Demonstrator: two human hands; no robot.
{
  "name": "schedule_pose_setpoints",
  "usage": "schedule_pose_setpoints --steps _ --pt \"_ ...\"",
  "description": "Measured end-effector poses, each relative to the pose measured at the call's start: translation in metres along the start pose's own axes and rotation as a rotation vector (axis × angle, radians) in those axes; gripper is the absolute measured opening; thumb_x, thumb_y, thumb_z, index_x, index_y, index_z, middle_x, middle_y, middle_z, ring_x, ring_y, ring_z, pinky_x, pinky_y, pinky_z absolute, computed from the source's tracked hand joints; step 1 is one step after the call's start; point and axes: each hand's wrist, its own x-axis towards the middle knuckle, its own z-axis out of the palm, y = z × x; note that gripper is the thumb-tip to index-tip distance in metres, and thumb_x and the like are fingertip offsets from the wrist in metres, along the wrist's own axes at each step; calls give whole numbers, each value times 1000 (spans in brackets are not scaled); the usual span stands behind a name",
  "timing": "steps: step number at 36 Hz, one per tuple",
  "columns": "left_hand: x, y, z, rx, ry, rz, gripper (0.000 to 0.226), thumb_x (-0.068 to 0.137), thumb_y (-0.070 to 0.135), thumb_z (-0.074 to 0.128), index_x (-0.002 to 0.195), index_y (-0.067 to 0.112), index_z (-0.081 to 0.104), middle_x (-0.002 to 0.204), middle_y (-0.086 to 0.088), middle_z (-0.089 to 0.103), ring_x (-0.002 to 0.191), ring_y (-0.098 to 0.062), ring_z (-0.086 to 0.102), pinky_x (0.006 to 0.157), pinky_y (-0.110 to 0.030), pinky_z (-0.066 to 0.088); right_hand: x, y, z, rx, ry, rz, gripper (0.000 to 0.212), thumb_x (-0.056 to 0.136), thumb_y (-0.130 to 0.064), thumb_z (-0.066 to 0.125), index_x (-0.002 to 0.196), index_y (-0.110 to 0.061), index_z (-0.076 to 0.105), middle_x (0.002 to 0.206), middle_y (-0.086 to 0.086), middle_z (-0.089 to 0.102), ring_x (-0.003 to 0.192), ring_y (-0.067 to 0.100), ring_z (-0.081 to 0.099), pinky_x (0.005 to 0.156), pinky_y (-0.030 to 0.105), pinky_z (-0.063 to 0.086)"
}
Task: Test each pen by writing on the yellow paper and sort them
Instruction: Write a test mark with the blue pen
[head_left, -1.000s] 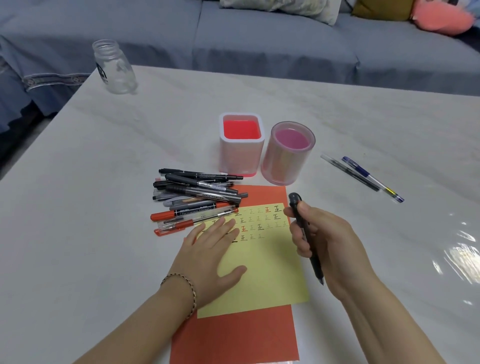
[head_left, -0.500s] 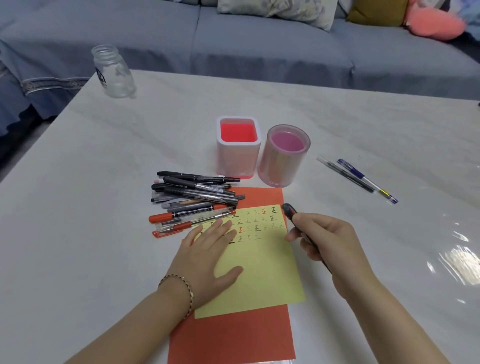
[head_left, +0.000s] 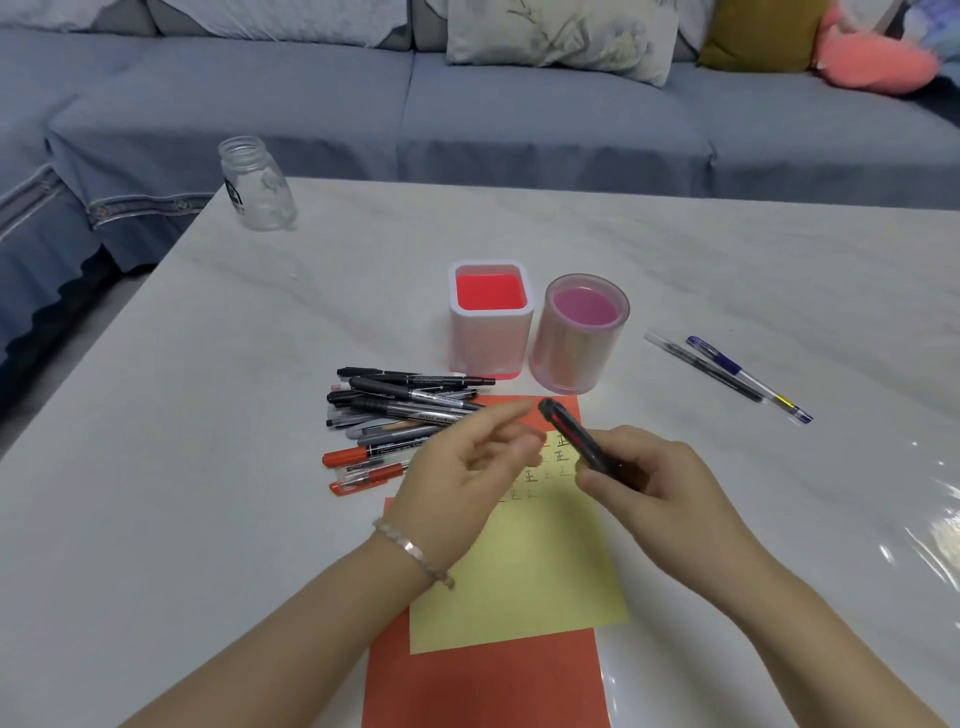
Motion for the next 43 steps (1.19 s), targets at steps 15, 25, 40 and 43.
schedule_pose_setpoints --steps 15,25,40,43 --pt "15 24 4 -596 143 -362 17 88 12 56 73 10 64 65 -1 67 61 -9 65 50 -22 52 -7 -14 -4 306 -147 116 24 92 -5 49 95 -19 69 77 4 72 66 8 64 68 19 52" --pt "30 23 10 -676 233 -557 14 83 7 64 70 6 60 49 2 61 45 -5 59 46 -18 51 4 -18 -3 768 -274 440 21 90 -8 48 96 4 64 72 15 71 55 19 67 52 22 54" --pt "30 -12 -4 893 -215 541 35 80 40 43 79 18 70 66 4 62 59 -18 61 51 -23 47 22 3 -7 -209 -225 75 21 91 -17 54 87 -32 68 72 -1 64 58 2 55 56 13 38" --pt "34 -17 0 952 -113 504 29 84 34 46 77 17 69 66 3 62 60 -19 62 50 -22 46 24 7 -13 -374 -149 24 17 89 -19 57 101 -21 69 97 2 68 90 12 60 81 25 44"
